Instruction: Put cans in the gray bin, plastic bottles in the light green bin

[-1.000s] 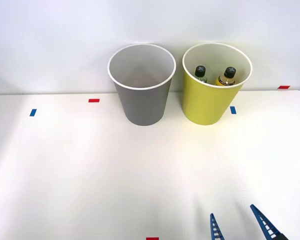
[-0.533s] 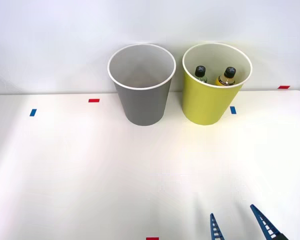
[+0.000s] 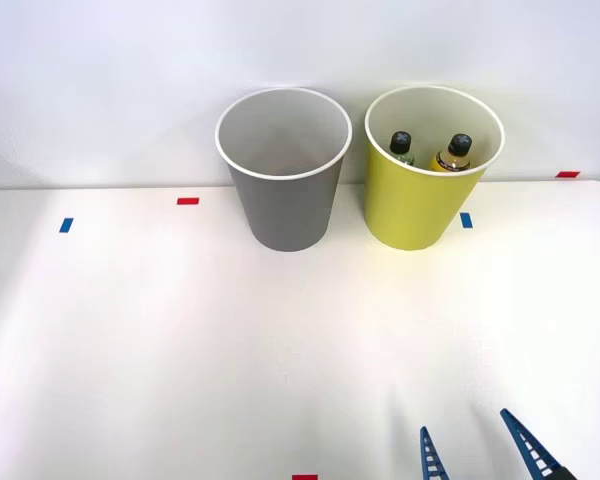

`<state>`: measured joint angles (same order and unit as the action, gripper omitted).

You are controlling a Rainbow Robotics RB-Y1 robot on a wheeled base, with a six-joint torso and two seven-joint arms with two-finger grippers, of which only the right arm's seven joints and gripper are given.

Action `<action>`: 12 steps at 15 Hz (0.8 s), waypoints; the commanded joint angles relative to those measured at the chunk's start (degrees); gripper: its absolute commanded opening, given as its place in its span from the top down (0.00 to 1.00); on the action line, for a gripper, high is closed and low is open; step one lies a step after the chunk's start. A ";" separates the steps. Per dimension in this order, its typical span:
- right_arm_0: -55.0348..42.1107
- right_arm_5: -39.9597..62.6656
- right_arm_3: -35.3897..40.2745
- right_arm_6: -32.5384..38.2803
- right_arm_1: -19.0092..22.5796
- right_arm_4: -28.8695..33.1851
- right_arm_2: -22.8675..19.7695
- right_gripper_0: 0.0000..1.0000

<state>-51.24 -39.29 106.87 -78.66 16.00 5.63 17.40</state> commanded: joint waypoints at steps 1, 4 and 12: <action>0.00 0.00 0.00 0.00 0.00 0.00 0.00 0.00; 0.00 0.00 0.00 0.00 0.00 0.00 0.00 0.00; 0.00 0.00 0.00 0.00 0.00 0.00 0.00 0.00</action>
<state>-51.24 -39.29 106.87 -78.66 16.00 5.63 17.40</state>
